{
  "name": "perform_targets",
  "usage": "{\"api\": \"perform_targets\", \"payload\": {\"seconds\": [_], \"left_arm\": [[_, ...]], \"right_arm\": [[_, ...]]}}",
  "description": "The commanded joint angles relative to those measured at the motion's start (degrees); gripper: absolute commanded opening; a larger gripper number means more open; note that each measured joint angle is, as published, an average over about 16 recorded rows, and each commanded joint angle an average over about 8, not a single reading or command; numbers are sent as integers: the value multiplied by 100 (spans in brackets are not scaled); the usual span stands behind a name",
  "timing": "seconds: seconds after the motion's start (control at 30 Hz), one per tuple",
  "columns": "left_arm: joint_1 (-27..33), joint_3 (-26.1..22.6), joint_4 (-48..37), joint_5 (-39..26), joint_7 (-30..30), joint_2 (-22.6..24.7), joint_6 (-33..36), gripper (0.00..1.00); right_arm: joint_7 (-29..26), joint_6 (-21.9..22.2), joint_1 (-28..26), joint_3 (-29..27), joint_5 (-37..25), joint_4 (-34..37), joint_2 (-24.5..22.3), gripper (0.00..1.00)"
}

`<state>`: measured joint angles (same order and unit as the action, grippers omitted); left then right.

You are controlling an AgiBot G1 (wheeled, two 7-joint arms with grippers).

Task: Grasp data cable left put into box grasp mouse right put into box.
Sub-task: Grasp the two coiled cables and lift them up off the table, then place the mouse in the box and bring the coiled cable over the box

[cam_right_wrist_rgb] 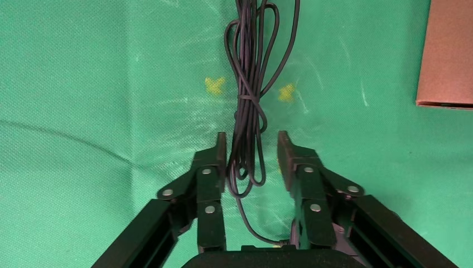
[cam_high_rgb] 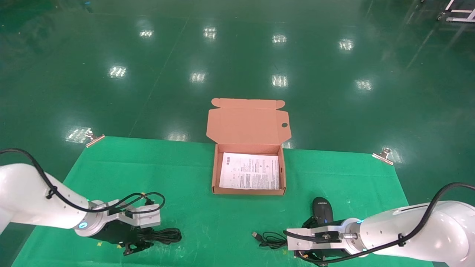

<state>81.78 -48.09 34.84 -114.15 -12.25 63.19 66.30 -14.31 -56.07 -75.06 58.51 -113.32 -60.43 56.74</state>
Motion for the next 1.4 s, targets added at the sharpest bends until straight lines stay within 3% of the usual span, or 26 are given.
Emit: {"api": "perform_targets", "payload": {"seconds": [0.03,0.5,0.8,1.1,1.4], "left_arm": [[0,0,3,-1,-1,-1,0,0],[6,5,32,8,15,-9,10,0],[170,85,517,53,78,-199,23,0],[426,273,1785,-145,-575,-575,-191,0],[639,314,2679,-836,-1417,-418,-624,0]], "right_arm": [[-1,-1,-1,1,-2,-4,-1,0],[-26,-4,-30,-25,13,-55,-55,0],[-625,-71,-299,-336,16,-841,-677,0],[-1380,197,-993,-871,-420,-1589,-1211,0],[-1232,664,-1785,-1151,-619,-1465,-739,0]]}}
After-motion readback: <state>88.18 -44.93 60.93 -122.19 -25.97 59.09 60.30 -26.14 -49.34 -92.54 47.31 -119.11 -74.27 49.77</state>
